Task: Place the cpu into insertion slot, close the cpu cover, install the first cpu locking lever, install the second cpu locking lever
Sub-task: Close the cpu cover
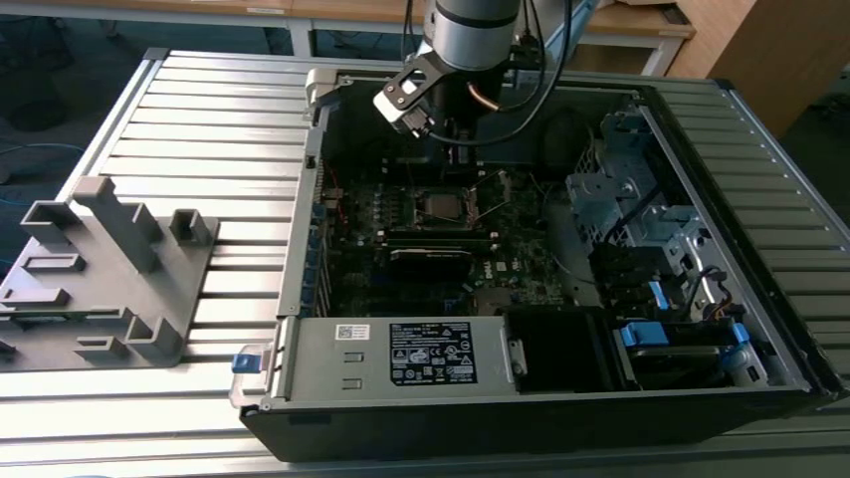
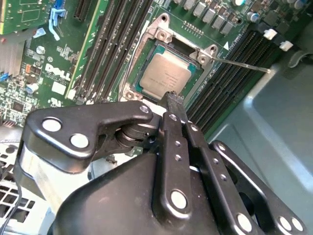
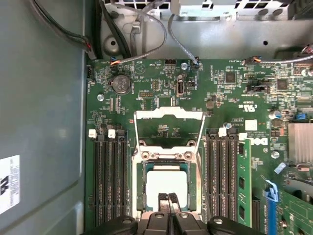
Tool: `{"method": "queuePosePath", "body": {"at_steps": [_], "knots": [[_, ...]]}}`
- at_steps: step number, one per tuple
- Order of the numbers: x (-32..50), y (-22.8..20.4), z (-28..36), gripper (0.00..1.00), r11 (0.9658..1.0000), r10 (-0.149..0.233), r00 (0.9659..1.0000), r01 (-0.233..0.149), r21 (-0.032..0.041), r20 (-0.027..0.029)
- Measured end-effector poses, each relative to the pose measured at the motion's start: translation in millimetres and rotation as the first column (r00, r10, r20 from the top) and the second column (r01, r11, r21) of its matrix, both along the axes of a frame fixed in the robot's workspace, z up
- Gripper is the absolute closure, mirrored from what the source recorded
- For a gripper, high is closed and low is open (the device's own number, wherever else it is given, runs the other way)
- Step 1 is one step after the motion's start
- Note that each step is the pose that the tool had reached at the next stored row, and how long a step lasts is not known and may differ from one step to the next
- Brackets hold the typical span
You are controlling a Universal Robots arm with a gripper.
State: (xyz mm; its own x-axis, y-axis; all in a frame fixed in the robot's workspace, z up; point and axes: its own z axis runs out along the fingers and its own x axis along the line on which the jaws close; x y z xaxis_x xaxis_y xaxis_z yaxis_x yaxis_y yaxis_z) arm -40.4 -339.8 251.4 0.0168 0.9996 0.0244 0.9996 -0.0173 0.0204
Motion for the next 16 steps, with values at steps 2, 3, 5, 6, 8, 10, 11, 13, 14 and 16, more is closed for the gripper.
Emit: {"method": "queuePosePath", "body": {"at_steps": [2, 3, 5, 6, 8, 10, 11, 13, 14, 16], "knots": [[0.0, 0.0, 3.3, 0.89, 1.0, 0.0, 1.0, 0.0, 0.0001, 0.0], [0.0, 0.0, 4.5, 0.89, 1.0, 0.0, 1.0, 0.0, 0.0001, 0.0001], [0.0, 0.0, 4.7, 0.89, 1.0, 0.0, 1.0, 0.0, 0.0003, 0.0002], [0.0, 0.0, 4.7, 0.89, 1.0, 0.0, 1.0, 0.0, 0.0004, 0.0002], [0.0, 0.0, 4.8, 0.89, 1.0, 0.0, 1.0, 0.0, 0.0001, 0.0001], [0.0, 0.0, 4.9, 0.89, 1.0, 0.0, 1.0, 0.0, 0.0002, 0.0001], [0.0, 0.0, 5.2, 0.89, 1.0, 0.0, 1.0, 0.0, -0.0001, -0.0001], [0.0, 0.0, 6.4, 0.89, 1.0, 0.0, 1.0, 0.0, -0.0002, -0.0001], [0.0, 0.0, 6.4, 0.89, 1.0, 0.0, 1.0, 0.0, 0.0002, 0.0001], [0.0, 0.0, 6.4, 0.89, 1.0, 0.0, 1.0, 0.0, 0.0003, 0.0002]]}}
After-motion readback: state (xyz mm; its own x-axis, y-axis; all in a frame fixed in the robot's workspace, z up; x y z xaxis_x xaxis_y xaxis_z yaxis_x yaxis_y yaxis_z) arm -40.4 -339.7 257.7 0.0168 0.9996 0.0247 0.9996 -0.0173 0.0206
